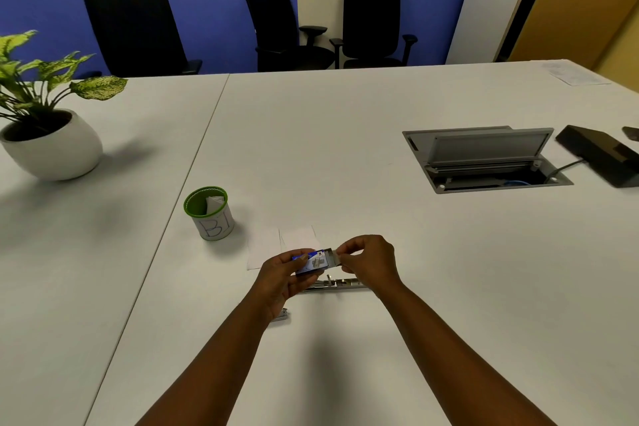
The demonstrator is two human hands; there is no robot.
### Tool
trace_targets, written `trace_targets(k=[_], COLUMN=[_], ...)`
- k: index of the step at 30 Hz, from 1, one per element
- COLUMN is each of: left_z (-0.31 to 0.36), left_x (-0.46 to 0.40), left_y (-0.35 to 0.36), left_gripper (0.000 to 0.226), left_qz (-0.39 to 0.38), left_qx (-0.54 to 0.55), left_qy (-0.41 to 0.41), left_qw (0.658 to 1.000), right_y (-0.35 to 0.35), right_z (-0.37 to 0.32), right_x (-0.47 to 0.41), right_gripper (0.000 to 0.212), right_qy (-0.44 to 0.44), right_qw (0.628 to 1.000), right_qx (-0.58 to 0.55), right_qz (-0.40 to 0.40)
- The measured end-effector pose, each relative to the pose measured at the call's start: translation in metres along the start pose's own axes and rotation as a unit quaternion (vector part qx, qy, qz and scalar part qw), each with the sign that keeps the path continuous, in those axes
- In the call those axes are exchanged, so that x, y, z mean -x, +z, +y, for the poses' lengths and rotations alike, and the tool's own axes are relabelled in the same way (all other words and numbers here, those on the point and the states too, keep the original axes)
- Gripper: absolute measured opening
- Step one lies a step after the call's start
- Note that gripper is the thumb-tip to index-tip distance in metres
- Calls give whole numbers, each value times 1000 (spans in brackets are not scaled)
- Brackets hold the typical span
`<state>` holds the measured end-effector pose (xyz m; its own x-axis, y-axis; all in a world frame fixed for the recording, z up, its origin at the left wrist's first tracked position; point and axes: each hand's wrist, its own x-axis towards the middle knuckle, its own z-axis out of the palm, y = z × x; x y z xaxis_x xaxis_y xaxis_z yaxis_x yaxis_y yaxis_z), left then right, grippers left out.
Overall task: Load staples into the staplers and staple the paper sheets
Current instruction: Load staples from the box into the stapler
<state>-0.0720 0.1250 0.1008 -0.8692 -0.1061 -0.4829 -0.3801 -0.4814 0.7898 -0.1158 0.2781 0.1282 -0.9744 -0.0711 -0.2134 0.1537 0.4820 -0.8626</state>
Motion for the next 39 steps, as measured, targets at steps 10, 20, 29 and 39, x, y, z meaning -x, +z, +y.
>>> trace_targets(k=[10,20,29,39], left_z=[-2,-1,-2,-3], left_x=[0,3,4,3], left_y=[4,9,8,10], left_gripper=[13,14,14,14], left_qz=[13,4,0,2], left_qx=[-2,-20,-36,-31], left_qy=[5,15,10,10], left_qw=[1000,1000,999,999], right_y=[5,4,2,-7], right_z=[-2,0,2,0], right_x=[4,1,-2,-6], right_gripper=[17,16,10,24], right_qy=[-23,42,51,61], right_qw=[998,999,998,998], right_qx=[63,-27,20,-4], right_qz=[16,-12,-14,1])
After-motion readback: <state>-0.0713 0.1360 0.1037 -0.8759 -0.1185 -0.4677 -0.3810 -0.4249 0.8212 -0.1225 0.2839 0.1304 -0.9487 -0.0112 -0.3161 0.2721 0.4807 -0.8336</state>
